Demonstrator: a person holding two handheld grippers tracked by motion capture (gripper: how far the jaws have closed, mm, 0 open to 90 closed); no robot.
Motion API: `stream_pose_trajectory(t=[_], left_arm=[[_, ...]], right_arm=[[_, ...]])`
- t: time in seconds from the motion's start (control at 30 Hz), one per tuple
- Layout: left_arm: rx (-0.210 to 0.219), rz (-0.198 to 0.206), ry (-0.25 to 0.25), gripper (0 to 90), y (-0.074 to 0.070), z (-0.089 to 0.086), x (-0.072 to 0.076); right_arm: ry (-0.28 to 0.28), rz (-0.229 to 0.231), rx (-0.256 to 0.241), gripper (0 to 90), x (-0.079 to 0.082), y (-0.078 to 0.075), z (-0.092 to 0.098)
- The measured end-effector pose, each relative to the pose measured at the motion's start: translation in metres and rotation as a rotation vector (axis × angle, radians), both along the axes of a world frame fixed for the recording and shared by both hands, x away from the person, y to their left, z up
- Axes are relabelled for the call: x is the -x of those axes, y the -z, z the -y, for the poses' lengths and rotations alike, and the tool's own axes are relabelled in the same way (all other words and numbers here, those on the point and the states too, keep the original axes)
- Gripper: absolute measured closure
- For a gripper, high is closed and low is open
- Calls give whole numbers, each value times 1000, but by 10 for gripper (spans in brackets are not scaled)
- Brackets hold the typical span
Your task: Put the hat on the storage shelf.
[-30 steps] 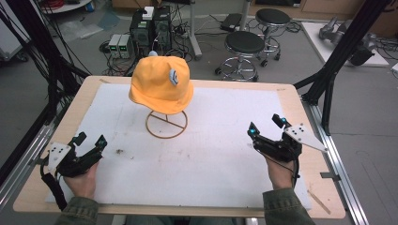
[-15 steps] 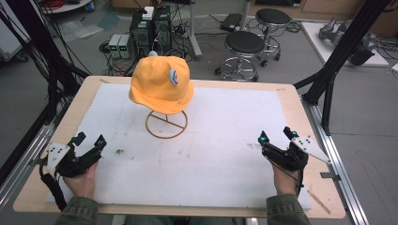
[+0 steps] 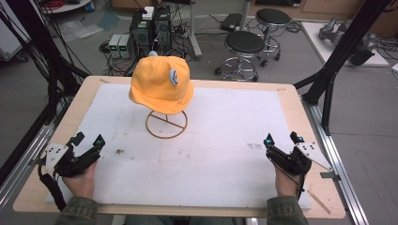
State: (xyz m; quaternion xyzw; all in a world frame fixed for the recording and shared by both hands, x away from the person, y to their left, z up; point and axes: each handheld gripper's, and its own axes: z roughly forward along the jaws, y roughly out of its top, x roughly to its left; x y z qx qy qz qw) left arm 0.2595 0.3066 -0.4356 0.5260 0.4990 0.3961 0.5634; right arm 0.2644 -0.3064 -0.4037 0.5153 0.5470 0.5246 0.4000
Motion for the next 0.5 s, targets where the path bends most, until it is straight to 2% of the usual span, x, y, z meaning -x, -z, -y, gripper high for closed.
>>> stream_pose_trajectory(t=[0.33,0.5], left_arm=[[-2,0,1,259,0,1,0],[-6,-4,3,259,0,1,0]], right_arm=[[14,1,-3,119,3,9,-1],[25,14,17,119,6,13,-1]])
